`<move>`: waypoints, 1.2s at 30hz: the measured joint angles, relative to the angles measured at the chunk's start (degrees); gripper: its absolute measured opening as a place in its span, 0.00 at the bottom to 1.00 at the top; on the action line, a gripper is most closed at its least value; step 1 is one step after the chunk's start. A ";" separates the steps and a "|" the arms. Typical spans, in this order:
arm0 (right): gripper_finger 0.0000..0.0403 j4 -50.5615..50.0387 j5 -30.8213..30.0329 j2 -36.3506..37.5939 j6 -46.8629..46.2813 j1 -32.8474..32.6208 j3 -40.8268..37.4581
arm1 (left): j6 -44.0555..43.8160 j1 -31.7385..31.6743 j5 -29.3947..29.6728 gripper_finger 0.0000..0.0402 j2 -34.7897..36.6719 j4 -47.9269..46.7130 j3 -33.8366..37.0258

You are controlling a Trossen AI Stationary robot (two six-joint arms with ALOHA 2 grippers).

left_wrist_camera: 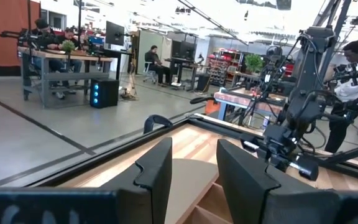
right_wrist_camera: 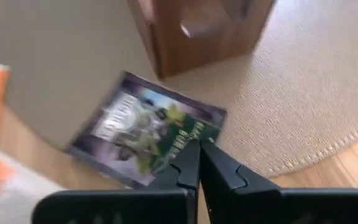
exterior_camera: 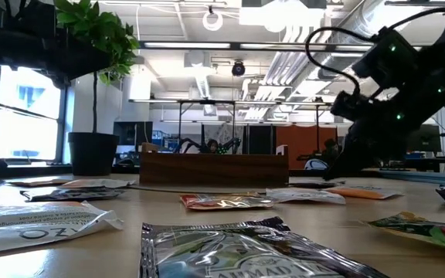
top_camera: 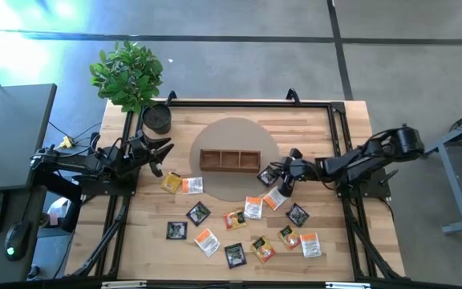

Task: Pick & Place Tea
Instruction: Put the purple tea bag into the right section of the wooden organizer

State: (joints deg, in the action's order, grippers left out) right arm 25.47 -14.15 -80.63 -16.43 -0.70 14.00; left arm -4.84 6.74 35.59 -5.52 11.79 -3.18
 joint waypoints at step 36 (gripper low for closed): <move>0.33 -5.60 2.83 -0.65 -17.15 -1.17 0.31 | -0.17 0.00 0.00 0.32 0.00 -1.47 -0.02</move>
State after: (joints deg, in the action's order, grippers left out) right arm 19.87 -11.32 -81.28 -33.58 -1.87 14.31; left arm -5.01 6.74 35.59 -5.52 10.33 -3.20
